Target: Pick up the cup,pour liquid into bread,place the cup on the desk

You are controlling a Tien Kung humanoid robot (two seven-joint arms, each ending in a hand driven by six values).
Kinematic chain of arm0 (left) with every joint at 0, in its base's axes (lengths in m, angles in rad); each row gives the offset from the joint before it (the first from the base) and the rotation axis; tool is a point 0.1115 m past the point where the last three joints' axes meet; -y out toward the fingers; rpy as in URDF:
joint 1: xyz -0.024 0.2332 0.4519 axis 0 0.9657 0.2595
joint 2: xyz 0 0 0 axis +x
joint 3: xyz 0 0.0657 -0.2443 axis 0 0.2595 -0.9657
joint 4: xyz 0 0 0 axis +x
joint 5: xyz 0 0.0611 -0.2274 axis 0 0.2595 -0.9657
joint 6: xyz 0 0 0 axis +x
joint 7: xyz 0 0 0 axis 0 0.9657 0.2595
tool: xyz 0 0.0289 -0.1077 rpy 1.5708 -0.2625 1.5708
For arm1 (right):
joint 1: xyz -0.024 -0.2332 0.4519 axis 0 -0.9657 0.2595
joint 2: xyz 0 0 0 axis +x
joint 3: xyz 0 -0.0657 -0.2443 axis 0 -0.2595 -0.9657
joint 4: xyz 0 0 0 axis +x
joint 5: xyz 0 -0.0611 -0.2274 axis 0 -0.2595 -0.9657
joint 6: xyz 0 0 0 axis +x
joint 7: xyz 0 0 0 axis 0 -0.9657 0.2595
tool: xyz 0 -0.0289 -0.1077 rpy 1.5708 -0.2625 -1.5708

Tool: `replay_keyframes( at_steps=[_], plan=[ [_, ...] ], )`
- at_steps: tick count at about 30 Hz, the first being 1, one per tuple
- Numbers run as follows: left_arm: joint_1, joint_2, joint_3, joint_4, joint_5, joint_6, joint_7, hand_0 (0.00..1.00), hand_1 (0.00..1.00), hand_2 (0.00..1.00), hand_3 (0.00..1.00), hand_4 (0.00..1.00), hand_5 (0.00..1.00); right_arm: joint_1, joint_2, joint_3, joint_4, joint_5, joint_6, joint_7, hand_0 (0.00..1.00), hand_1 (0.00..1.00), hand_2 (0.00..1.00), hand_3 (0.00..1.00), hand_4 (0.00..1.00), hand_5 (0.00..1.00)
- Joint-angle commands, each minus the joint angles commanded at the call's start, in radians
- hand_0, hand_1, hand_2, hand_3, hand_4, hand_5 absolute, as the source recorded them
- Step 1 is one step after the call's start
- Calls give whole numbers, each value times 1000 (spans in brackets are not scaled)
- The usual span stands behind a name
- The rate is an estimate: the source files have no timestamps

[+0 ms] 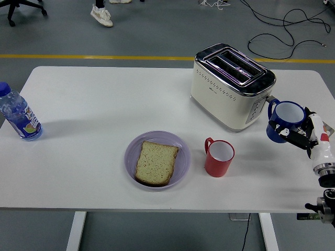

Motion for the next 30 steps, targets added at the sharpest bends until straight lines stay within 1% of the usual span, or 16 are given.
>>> replay_keyframes(
  at_steps=[2, 6, 13, 16, 24, 30],
  plan=[
    [1, 0, 1, 0, 0, -1, 0, 655, 696, 718, 611, 348, 949, -9, 11, -8, -18, -3, -11, 40, 365, 353, 506, 547, 613, 2],
    [1, 0, 3, 0, -2, -1, 0, 655, 696, 718, 611, 348, 949, -16, 23, -14, -38, -7, -17, 74, 374, 355, 508, 548, 613, 2],
    [0, 1, 13, 0, -14, 0, -1, 655, 696, 718, 611, 348, 949, -30, 36, -16, -75, -33, -12, 73, 377, 360, 511, 549, 611, 2],
    [0, 1, 14, 0, -15, 0, -2, 655, 696, 718, 611, 348, 950, -38, 48, -11, -96, -41, -10, 76, 378, 371, 516, 550, 605, 2],
    [-1, 1, 24, 0, -16, -1, 0, 655, 696, 718, 611, 346, 950, -59, 71, -4, -123, -23, -14, 93, 388, 375, 527, 553, 598, 2],
    [1, -2, 24, 0, -9, -1, 0, 655, 695, 718, 611, 346, 947, -64, 89, 5, -155, -10, -20, 109, 394, 385, 536, 554, 599, 2]
  ],
)
